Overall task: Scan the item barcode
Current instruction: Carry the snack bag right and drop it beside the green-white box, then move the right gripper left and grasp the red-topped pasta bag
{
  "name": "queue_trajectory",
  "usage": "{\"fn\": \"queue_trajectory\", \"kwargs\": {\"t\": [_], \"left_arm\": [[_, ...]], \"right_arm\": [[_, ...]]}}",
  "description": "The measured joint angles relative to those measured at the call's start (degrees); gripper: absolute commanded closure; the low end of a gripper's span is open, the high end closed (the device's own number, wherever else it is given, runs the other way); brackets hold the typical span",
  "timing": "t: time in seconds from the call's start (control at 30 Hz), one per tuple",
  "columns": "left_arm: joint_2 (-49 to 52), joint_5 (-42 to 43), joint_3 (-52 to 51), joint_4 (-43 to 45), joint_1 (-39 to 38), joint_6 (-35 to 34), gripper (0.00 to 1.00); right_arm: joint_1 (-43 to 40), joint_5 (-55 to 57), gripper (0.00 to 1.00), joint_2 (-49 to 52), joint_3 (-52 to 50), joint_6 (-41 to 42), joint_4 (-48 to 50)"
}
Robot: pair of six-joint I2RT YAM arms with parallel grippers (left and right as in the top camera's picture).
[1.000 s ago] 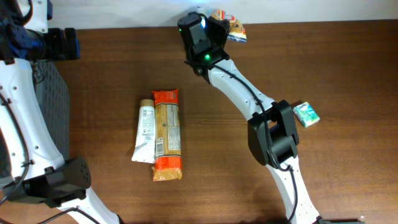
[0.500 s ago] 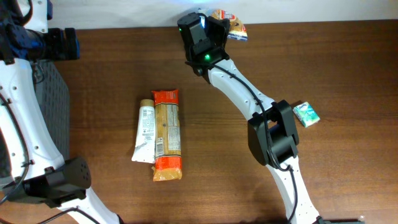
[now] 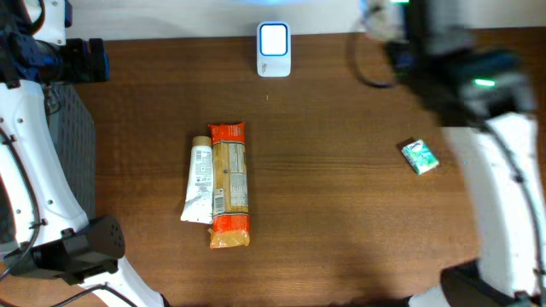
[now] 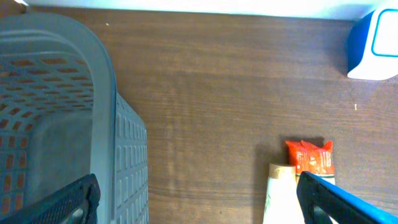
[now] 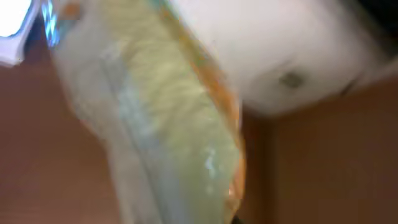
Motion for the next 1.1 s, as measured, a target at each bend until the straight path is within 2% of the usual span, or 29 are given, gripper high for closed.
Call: {"fn": "queue_trajectory", "kwargs": {"t": [0.13, 0.23, 0.4, 0.43, 0.47, 0.5, 0.63, 0.73, 0.9, 1.0, 1.1], "left_arm": [[0.0, 0.0, 0.0, 0.0, 0.0, 0.0, 0.01], [0.0, 0.0, 0.0, 0.0, 0.0, 0.0, 0.01], [0.0, 0.0, 0.0, 0.0, 0.0, 0.0, 0.01], [0.0, 0.0, 0.0, 0.0, 0.0, 0.0, 0.01], [0.0, 0.0, 0.0, 0.0, 0.0, 0.0, 0.01], [0.0, 0.0, 0.0, 0.0, 0.0, 0.0, 0.01], [0.0, 0.0, 0.0, 0.0, 0.0, 0.0, 0.01], [0.0, 0.0, 0.0, 0.0, 0.0, 0.0, 0.01], [0.0, 0.0, 0.0, 0.0, 0.0, 0.0, 0.01], [0.0, 0.0, 0.0, 0.0, 0.0, 0.0, 0.01], [0.0, 0.0, 0.0, 0.0, 0.0, 0.0, 0.01]], "right_arm": [[-21.4, -24.3, 0.96, 2.8, -0.6, 6.9, -15.4], [-34.8, -31.5, 0.96, 9.3, -6.5, 8.5, -13.7], [-44.5, -37.0, 0.96, 18.2, -17.2, 9.3, -6.4], [-45.3, -37.3, 0.89, 19.1, -18.1, 9.3, -6.3], [-45.9, -37.6, 0.67, 19.6, -18.7, 9.4, -6.4], [-46.2, -37.7, 0.53, 19.7, -18.9, 9.4, -6.5], [-46.3, -35.7, 0.49, 19.6, -18.8, 9.5, -9.9], [-46.1, -35.5, 0.39, 19.6, -17.0, 9.4, -13.6], [-41.6, -35.9, 0.38, 19.5, -8.6, 9.4, -18.8], [-36.1, -41.2, 0.35, 19.5, -8.4, 9.4, -15.3], [-25.8, -51.0, 0.34, 19.1, -11.5, 9.7, -2.6]]}}
